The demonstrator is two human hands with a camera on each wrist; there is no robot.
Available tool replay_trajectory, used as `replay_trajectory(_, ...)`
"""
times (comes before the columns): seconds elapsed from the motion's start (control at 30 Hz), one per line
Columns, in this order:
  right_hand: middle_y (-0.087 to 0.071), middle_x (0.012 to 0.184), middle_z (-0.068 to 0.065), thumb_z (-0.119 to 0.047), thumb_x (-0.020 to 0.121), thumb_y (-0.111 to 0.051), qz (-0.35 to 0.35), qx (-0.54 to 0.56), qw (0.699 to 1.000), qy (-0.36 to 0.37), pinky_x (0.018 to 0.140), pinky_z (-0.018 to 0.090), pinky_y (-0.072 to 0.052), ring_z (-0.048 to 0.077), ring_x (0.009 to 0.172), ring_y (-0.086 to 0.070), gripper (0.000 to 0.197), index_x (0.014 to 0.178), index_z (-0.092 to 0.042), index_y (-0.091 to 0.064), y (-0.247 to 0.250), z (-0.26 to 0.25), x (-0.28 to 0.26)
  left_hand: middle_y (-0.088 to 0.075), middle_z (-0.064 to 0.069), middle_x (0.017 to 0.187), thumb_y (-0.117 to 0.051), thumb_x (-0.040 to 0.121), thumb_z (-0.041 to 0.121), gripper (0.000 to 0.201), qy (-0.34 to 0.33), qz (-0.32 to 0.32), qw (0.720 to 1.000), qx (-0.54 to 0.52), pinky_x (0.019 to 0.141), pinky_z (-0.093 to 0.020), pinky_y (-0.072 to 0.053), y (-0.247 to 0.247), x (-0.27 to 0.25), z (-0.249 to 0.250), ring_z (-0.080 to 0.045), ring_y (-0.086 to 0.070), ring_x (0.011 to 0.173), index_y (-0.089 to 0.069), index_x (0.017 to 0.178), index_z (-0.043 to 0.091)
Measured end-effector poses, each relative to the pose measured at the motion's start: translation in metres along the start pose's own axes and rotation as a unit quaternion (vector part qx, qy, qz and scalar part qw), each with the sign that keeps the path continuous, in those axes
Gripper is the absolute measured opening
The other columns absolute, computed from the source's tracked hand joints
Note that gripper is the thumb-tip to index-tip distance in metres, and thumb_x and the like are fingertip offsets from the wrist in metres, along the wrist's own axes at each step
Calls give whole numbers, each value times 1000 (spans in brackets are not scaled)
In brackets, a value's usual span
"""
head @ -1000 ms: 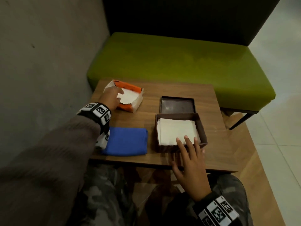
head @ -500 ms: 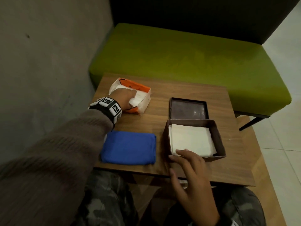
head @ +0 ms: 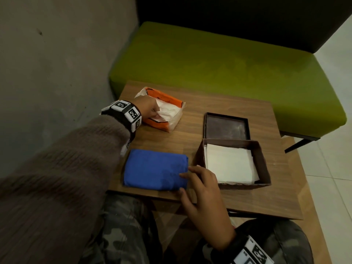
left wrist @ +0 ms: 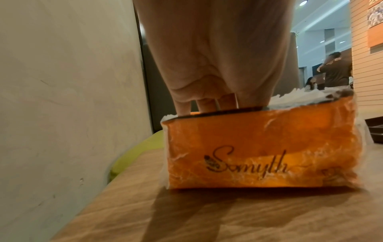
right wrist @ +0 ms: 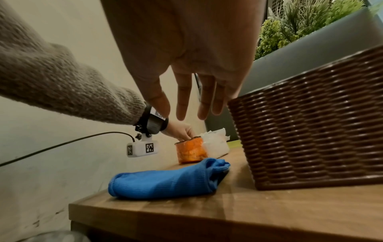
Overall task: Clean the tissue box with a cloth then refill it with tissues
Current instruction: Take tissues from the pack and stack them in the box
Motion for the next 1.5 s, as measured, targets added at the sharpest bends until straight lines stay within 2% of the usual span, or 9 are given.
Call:
replay_trajectory(0.1, -52, 122, 0, -34, 86, -56, -9, -8, 1000, 6, 98, 23, -38, 10, 119, -44, 29, 112, -22, -61, -2, 4, -2, -65, -14, 115, -57, 91, 25, 31, 4, 11, 1000, -3, 79, -28, -37, 1, 1, 1, -29, -57, 106, -65, 111, 3)
replay_trajectory(0.33, -49, 125, -4, -37, 87, -53, -35, 2, 999, -5, 102, 41, -47, 8, 121, -43, 29, 114, -27, -58, -6, 5, -4, -46, 0, 59, -54, 93, 21, 25, 1, 84, 996, -31, 49, -22, -21, 5, -6, 2, -21, -47, 71, -60, 73, 8)
replay_trajectory(0.57, -51, 124, -5, -37, 87, -52, -38, 15, 999, -8, 108, 47, -41, 7, 121, -44, 29, 112, -26, -61, -5, 3, -4, -57, -7, 76, -57, 91, 17, 21, -13, 105, 987, -124, 60, -25, -35, 9, -11, -6, -21, -49, 73, -71, 102, 6)
replay_trajectory(0.67, -52, 123, -5, -38, 87, -50, -45, 9, 999, -8, 116, 43, -29, 10, 122, -47, 30, 111, -25, -62, -6, 3, -3, -56, -9, 75, -57, 91, 14, 22, -20, 72, 987, -144, 51, -11, -28, 8, -11, -6, -16, -45, 63, -69, 103, 0)
replay_trajectory(0.77, -51, 124, -5, -39, 87, -49, -54, 9, 998, -13, 118, 33, -17, 11, 123, -47, 32, 112, -25, -62, -4, 2, -3, -54, -6, 66, -56, 91, 12, 22, -15, 77, 985, -150, 59, -23, -31, 7, -11, -4, -17, -45, 64, -69, 101, -2)
replay_trajectory(0.9, -50, 126, -5, -41, 88, -47, -70, 15, 997, -19, 116, 24, -6, 9, 125, -45, 33, 113, -25, -62, -3, 1, -2, -44, 4, 57, -54, 92, 12, 22, -6, 134, 973, -187, 50, -16, -28, 7, -11, -3, -9, -38, 55, -68, 98, -5)
replay_trajectory(1.1, -50, 127, -5, -43, 88, -45, -76, 15, 997, -20, 114, 23, -3, 10, 126, -45, 34, 113, -26, -61, -2, -1, -3, -70, -14, 92, -57, 91, 22, 25, -11, 227, 958, -176, 68, -33, -41, 9, -17, -13, -28, -61, 82, -68, 110, 11)
replay_trajectory(1.27, -49, 127, -5, -42, 88, -45, -77, 12, 997, -19, 116, 26, -6, 10, 126, -44, 33, 113, -27, -61, -3, 1, -3, -47, 2, 61, -51, 94, 14, 21, -30, 125, 984, -124, 65, -15, -34, 5, -24, 8, -12, -40, 60, -68, 102, 5)
replay_trajectory(1.5, -52, 125, -3, -38, 87, -50, -54, 20, 998, -8, 117, 41, -25, 12, 123, -46, 30, 111, -25, -62, -5, 4, -3, -38, 0, 54, -46, 97, 25, 33, 1, 74, 993, -88, 87, -34, -25, 4, -22, 8, -7, -34, 53, -56, 73, 5)
Point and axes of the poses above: each hand's wrist, its own x-axis towards the middle knuckle, its own y-axis out of the back of the hand, z = x × y, the point moved 1 cm from there along x, towards the middle knuckle
